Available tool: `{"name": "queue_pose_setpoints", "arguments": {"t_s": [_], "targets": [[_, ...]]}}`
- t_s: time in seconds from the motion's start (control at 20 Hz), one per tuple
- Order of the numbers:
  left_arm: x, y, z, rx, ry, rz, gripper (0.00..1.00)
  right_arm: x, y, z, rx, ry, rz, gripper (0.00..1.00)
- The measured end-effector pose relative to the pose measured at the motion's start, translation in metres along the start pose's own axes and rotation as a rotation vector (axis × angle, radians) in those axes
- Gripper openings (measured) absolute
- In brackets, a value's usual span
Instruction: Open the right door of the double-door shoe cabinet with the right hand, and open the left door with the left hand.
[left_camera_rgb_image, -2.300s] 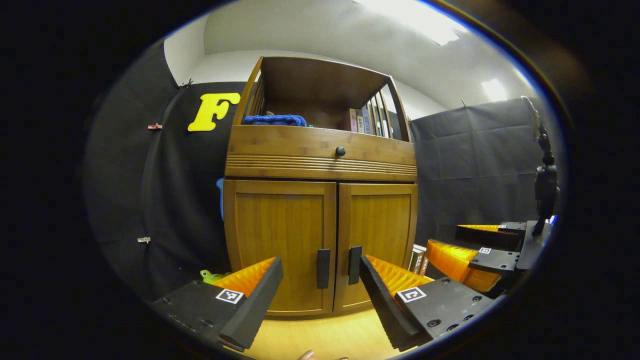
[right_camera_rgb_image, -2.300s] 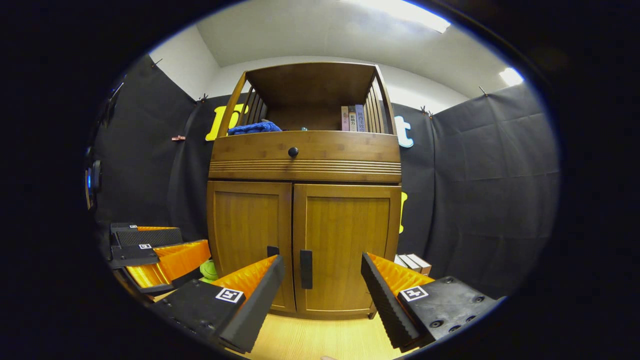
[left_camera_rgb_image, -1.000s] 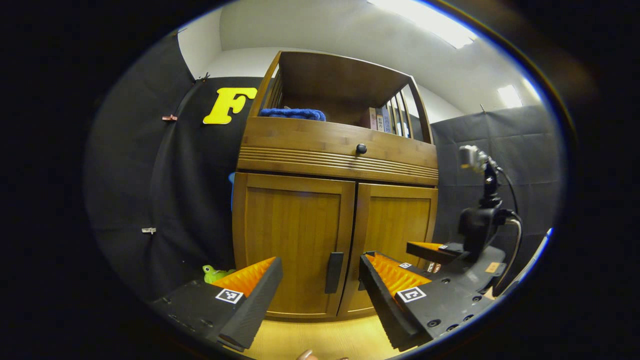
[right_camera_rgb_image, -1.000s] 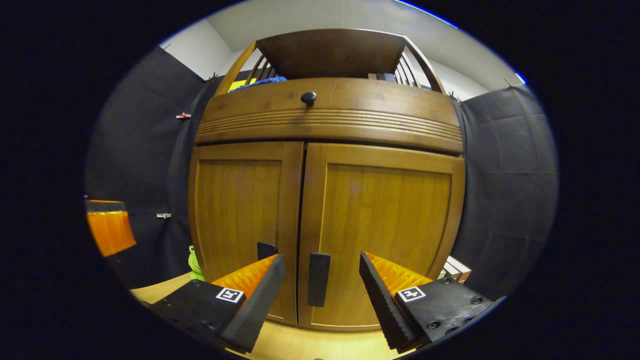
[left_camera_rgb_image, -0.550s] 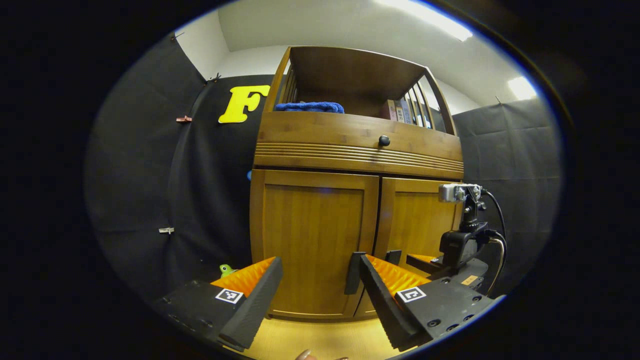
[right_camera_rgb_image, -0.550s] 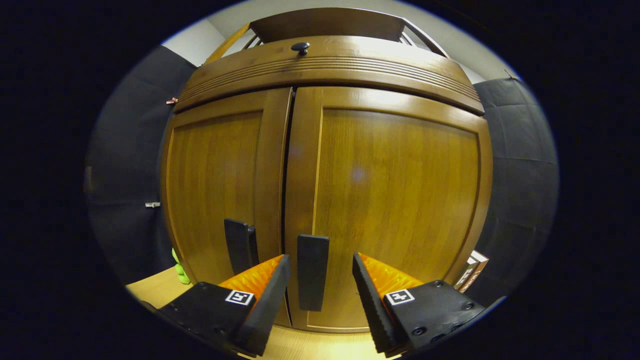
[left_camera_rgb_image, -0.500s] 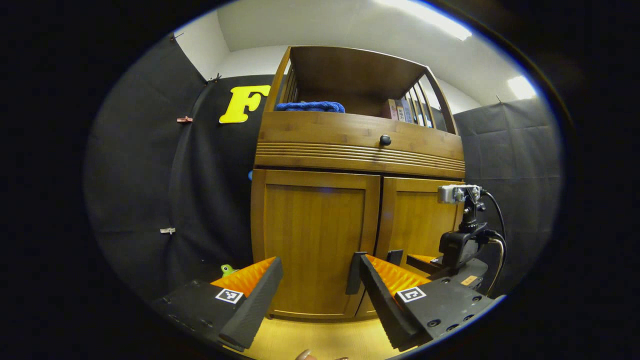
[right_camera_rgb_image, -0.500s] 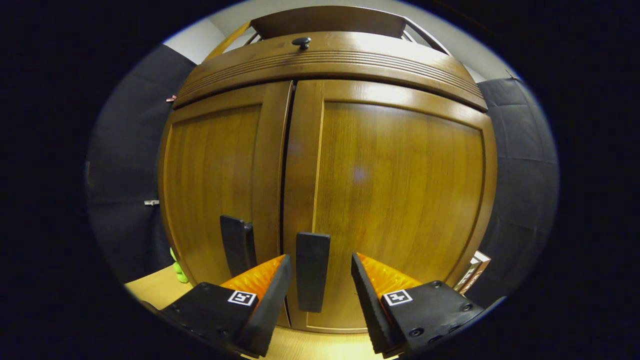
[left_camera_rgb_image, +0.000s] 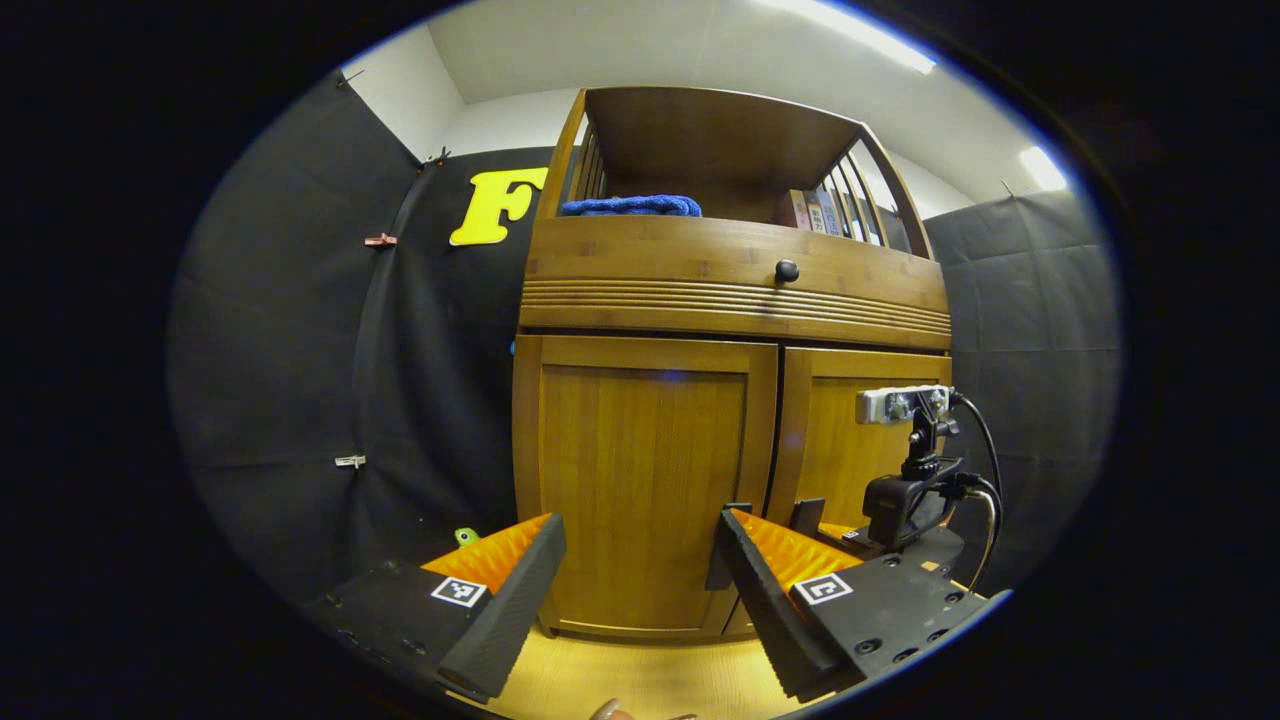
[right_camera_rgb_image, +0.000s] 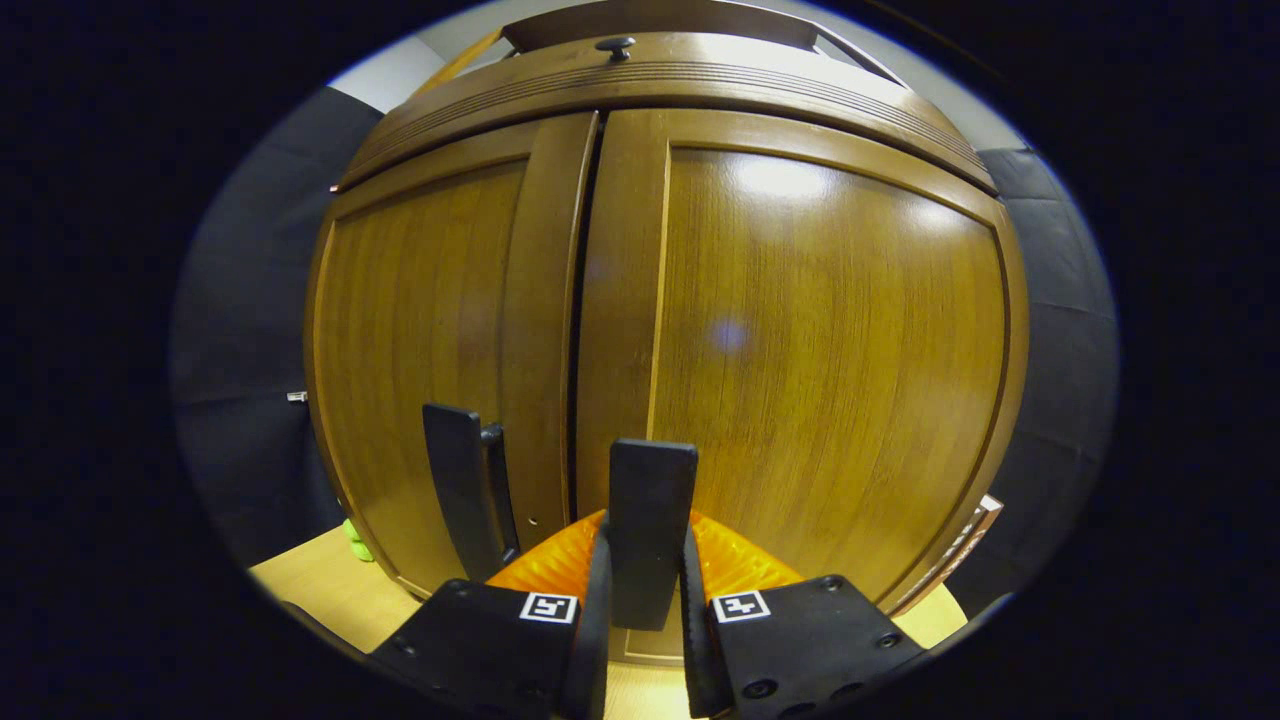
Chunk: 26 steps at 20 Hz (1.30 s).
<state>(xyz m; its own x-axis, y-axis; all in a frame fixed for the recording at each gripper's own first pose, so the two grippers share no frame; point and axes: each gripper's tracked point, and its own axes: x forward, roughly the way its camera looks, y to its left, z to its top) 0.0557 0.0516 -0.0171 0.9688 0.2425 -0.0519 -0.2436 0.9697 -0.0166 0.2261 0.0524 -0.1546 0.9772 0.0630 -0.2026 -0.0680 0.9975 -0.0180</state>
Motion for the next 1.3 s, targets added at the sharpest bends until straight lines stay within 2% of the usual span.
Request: {"name": "queue_pose_setpoints", "arguments": {"t_s": [0.05,0.1,0.45,0.9,0.95,1.0,1.1,1.15,1.2,1.3], "targets": [[0.0,-0.001,0.0,-0.007,0.0,0.0,0.95,0.002,0.001,-0.001,0.011,0.006,0.004,0.35],[0.001,-0.001,-0.001,-0.013,0.003,-0.004,0.96,0.0,0.002,0.0,0.014,0.01,0.015,0.28],[-0.003,-0.007,-0.004,-0.03,0.015,-0.048,0.96,-0.014,0.001,-0.004,0.006,0.026,0.042,0.28],[-0.017,-0.03,0.006,0.0,-0.014,-0.133,0.96,-0.079,-0.012,-0.008,-0.001,0.028,0.062,0.28],[-0.018,-0.036,0.006,0.004,-0.018,-0.147,0.96,-0.087,-0.014,-0.009,-0.002,0.028,0.064,0.24],[-0.019,-0.041,0.007,0.007,-0.02,-0.163,0.96,-0.095,-0.017,-0.01,-0.006,0.034,0.07,0.28],[-0.021,-0.053,0.008,0.009,-0.024,-0.19,0.96,-0.109,-0.023,-0.012,-0.004,0.04,0.077,0.28],[-0.02,-0.059,0.007,0.009,-0.027,-0.201,0.96,-0.116,-0.026,-0.012,0.0,0.041,0.078,0.24],[-0.018,-0.065,0.008,0.008,-0.031,-0.214,0.96,-0.122,-0.03,-0.012,0.004,0.045,0.077,0.28],[-0.015,-0.078,0.01,0.004,-0.037,-0.247,0.96,-0.136,-0.038,-0.013,0.017,0.053,0.072,0.28]]}}
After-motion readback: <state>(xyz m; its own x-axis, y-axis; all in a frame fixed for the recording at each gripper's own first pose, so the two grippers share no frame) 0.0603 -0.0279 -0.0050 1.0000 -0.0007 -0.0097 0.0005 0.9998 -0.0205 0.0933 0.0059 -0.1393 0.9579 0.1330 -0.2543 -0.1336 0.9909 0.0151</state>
